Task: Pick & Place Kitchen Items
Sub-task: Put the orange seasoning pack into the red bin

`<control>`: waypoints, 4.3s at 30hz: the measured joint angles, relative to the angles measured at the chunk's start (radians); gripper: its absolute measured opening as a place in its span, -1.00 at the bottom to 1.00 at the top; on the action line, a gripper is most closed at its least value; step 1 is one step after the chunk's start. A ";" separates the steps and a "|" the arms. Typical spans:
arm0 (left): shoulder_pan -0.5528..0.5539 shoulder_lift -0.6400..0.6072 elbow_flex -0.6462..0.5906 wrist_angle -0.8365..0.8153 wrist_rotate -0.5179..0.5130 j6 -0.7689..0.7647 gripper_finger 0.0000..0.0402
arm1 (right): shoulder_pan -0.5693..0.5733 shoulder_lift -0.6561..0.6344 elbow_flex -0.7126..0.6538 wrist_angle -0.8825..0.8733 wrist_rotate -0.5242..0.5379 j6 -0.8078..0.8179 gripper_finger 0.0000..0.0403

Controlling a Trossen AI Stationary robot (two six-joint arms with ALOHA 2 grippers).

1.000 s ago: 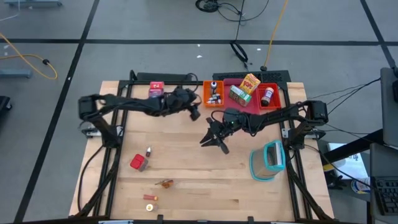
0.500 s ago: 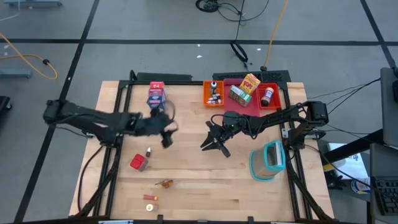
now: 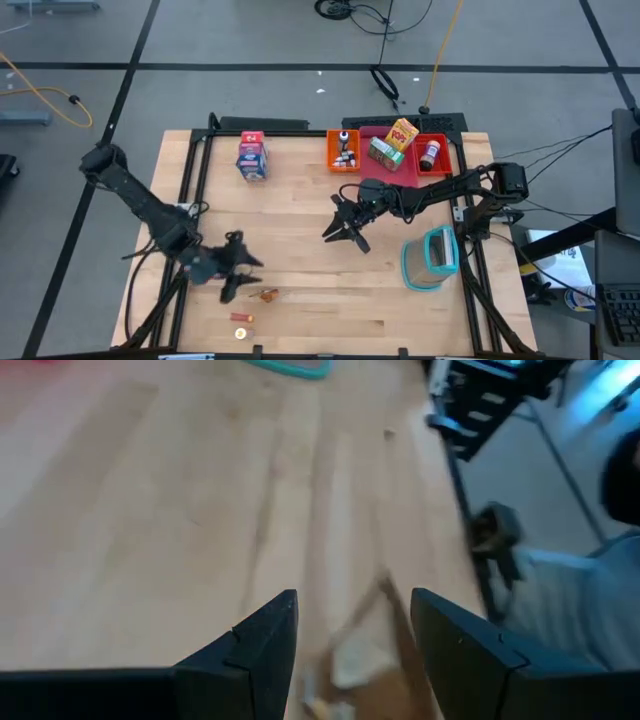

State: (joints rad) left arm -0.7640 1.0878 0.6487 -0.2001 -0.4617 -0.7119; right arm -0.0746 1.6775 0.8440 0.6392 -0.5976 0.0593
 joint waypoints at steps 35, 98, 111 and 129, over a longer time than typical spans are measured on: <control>-0.156 0.304 0.000 0.141 -0.074 -0.292 -0.95 | 0.000 0.000 0.000 0.000 0.003 0.005 -0.68; 0.417 0.303 0.150 0.226 0.017 0.370 -1.00 | -0.059 0.000 0.000 0.055 0.019 0.008 -0.68; 0.418 0.303 0.150 0.226 0.017 0.377 -1.00 | -0.082 0.000 0.000 -0.007 -0.114 0.008 -0.68; 0.418 0.303 0.150 0.247 0.016 0.378 -1.00 | -0.016 0.000 0.000 0.051 0.038 -0.022 -0.26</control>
State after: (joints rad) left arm -0.3462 1.3911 0.7982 0.0466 -0.4454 -0.3339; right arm -0.0906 1.6775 0.8440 0.6902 -0.5592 0.0376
